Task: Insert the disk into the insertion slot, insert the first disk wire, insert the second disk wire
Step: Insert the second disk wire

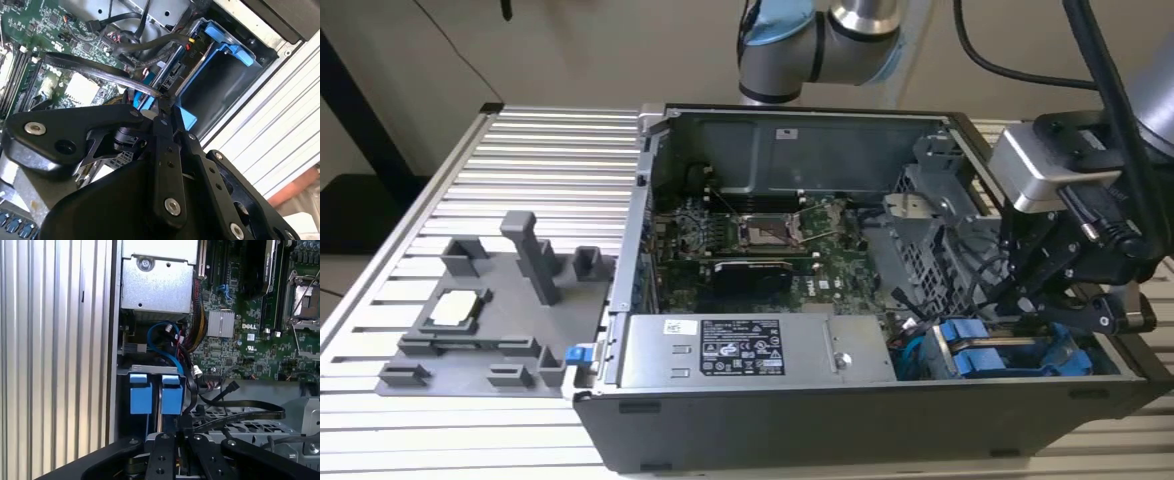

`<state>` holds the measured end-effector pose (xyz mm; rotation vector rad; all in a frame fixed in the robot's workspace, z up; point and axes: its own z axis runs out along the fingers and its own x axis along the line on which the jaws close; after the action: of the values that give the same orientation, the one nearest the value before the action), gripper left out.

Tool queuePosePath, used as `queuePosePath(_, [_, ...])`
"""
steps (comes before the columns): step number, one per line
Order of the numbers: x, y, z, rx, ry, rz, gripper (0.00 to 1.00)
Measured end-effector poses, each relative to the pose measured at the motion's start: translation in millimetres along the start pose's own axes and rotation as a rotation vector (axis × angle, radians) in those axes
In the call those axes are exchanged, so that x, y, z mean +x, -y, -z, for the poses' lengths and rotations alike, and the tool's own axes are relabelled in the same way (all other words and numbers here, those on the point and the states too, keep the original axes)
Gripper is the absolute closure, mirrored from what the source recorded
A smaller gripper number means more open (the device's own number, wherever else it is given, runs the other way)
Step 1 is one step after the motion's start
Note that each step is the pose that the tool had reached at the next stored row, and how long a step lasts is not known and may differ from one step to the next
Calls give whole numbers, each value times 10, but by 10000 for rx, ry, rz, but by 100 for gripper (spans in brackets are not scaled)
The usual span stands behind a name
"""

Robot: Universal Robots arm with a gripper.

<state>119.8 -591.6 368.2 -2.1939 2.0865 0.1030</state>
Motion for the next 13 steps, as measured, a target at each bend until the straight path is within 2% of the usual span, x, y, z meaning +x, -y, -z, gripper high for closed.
queuePosePath(3, [69, -3, 9, -17, 146, -8, 84])
queuePosePath(5, [109, -5, 13, -56, 171, -14, 84])
queuePosePath(7, [127, 1, 13, -163, 175, -28, 84])
queuePosePath(9, [133, 21, 13, -321, 185, -50, 84])
queuePosePath(10, [135, 31, 12, -363, 194, -56, 84])
queuePosePath(11, [138, 42, 13, -385, 221, -59, 84])
queuePosePath(13, [145, 65, 12, -402, 339, -62, 84])
